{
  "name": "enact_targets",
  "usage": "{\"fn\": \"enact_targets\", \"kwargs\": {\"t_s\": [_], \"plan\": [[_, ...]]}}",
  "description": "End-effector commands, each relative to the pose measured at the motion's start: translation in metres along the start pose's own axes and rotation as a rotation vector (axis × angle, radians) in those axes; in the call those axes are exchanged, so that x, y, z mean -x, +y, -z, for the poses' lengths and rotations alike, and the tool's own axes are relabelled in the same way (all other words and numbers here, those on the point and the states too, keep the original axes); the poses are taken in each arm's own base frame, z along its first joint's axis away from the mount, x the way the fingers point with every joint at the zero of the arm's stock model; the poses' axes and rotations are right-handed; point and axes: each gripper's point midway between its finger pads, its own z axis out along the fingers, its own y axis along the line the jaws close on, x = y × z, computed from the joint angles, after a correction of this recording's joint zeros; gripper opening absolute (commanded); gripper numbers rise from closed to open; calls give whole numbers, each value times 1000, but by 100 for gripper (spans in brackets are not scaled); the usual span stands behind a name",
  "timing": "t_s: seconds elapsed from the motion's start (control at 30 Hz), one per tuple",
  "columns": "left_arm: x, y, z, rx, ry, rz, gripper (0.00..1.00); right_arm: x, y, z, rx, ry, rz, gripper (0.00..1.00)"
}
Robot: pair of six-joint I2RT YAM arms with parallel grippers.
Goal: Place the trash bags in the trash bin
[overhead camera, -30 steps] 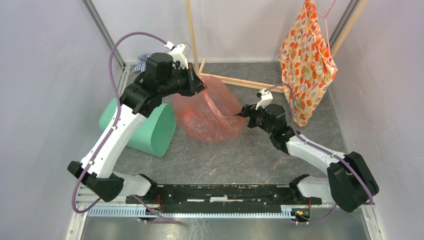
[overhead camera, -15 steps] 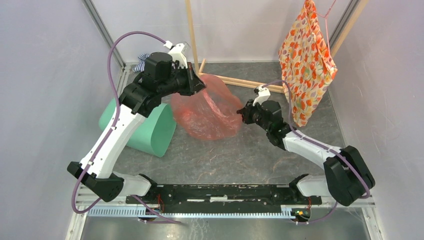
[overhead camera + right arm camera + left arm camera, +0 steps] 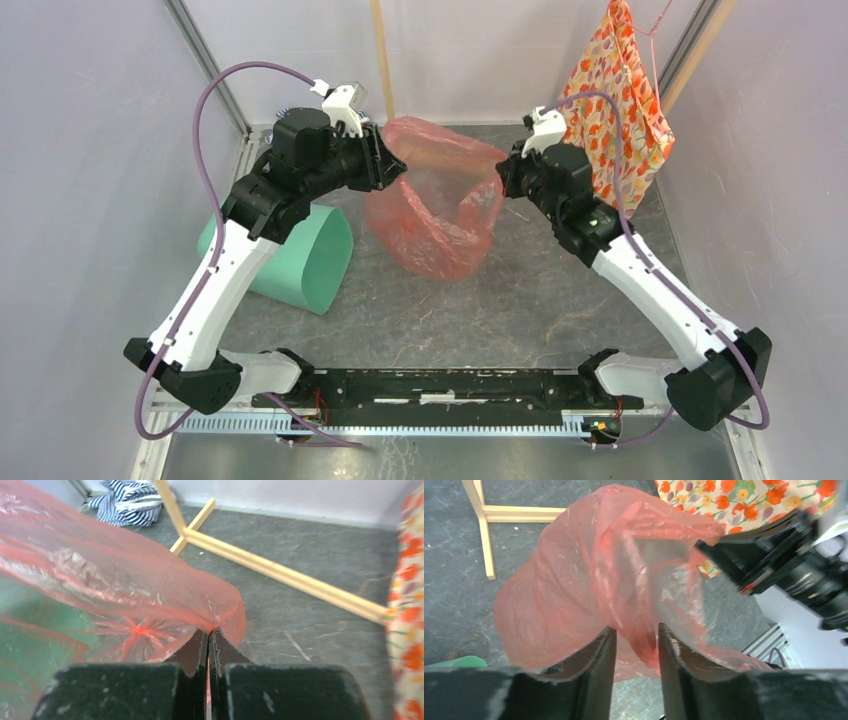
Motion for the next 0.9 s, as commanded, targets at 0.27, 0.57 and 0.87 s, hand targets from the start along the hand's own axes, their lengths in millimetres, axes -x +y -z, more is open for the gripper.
{"fn": "enact_targets", "kwargs": {"t_s": [0.27,0.57,0.87], "plan": [[6,-24,34,-128,-58,-28,85,107,-26,45,-216,-45,216,0],[-10,14,59,57,-76,-31,94,128,-49,48,-362,-81,265,0],[-70,131,58,605,43,-108,91,128,-31,47,-258,-109,230,0]]}}
